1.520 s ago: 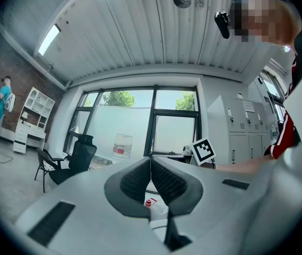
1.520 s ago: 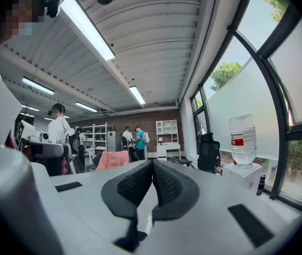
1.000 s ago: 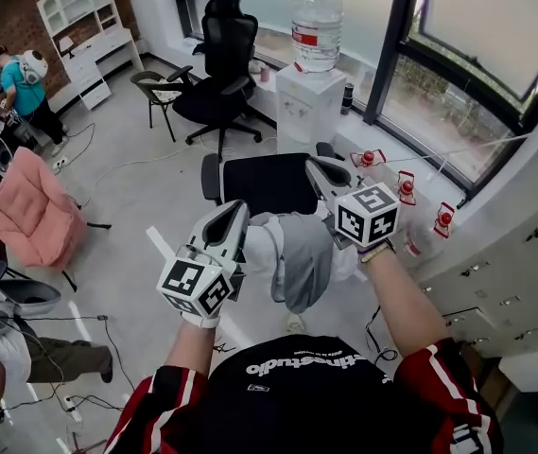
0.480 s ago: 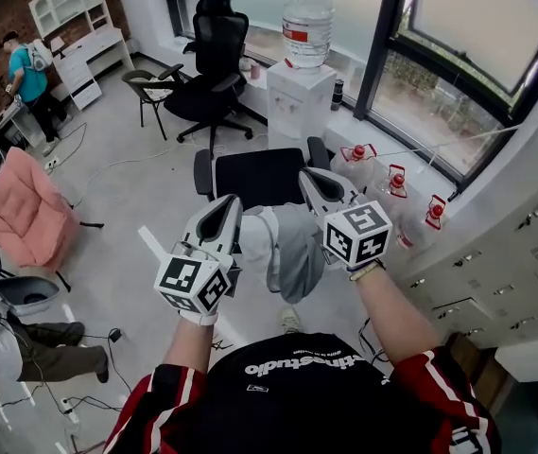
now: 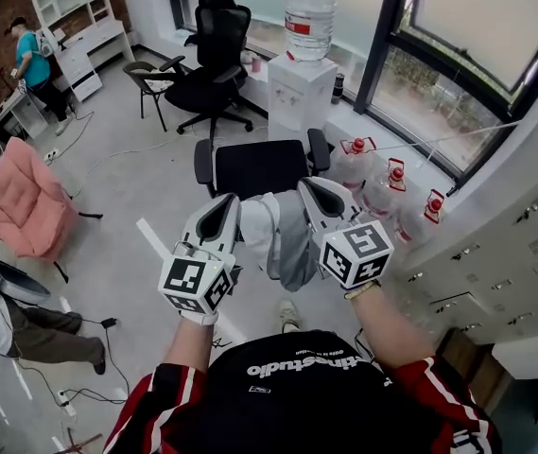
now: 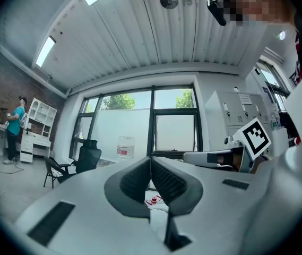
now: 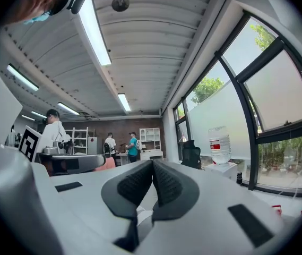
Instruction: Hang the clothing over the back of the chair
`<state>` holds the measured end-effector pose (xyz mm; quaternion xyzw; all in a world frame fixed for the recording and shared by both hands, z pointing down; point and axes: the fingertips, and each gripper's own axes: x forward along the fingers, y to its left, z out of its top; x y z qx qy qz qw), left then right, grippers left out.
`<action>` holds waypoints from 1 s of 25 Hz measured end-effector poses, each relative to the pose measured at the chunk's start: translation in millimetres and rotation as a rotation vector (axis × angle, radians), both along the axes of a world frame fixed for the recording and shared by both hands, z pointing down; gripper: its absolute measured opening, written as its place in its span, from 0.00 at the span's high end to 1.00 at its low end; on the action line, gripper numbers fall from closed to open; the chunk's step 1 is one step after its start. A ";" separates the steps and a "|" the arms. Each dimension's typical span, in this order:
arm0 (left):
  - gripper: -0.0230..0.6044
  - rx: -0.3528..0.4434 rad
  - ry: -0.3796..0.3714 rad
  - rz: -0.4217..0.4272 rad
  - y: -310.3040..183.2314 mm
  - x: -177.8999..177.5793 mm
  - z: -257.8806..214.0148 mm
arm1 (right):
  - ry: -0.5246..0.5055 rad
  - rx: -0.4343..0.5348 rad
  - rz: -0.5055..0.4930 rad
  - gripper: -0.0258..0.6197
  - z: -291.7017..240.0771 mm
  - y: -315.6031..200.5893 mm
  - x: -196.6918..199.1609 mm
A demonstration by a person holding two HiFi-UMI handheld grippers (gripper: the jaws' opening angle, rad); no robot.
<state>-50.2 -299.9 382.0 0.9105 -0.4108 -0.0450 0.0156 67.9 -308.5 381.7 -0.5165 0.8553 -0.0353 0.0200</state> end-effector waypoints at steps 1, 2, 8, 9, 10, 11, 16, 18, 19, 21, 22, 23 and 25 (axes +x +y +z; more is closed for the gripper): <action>0.92 0.002 0.001 -0.006 1.8 -1.7 0.3 | -0.005 -0.002 -0.004 0.94 0.8 3.9 -1.1; 0.92 0.004 0.004 -0.012 3.4 -3.2 0.3 | -0.011 -0.007 -0.006 0.94 1.9 7.3 -1.5; 0.92 0.015 -0.012 -0.026 15.7 -6.4 0.1 | 0.003 -0.004 0.027 0.94 0.6 29.1 -0.3; 0.92 0.017 -0.014 -0.025 17.6 -6.6 0.2 | 0.008 0.002 0.035 0.94 -0.4 32.8 -0.3; 0.92 0.017 -0.016 -0.023 19.2 -6.9 0.5 | 0.011 0.007 0.044 0.94 -1.1 36.4 -0.4; 0.92 0.017 -0.018 -0.021 20.8 -7.3 0.8 | 0.012 0.010 0.052 0.94 -1.6 39.9 -0.5; 0.92 0.012 -0.025 -0.016 31.7 -8.5 2.1 | -0.010 0.006 0.092 0.94 -0.6 56.5 2.4; 0.92 0.012 -0.028 -0.015 34.9 -9.9 1.7 | -0.019 0.001 0.106 0.94 1.5 60.0 4.5; 0.92 0.012 -0.028 -0.015 35.8 -10.7 1.9 | -0.021 0.000 0.110 0.95 3.3 60.8 5.7; 0.92 0.008 -0.024 -0.018 37.5 -13.3 3.2 | -0.021 -0.007 0.120 0.95 8.3 62.0 8.5; 0.92 0.006 -0.023 -0.021 38.7 -15.3 4.0 | -0.023 -0.011 0.124 0.95 10.9 62.8 9.8; 0.92 0.005 -0.022 -0.025 40.0 -17.6 4.6 | -0.026 -0.015 0.129 0.95 12.5 63.8 10.9; 0.92 0.003 -0.019 -0.033 42.1 -22.1 5.3 | -0.028 -0.010 0.139 0.95 12.4 65.9 11.4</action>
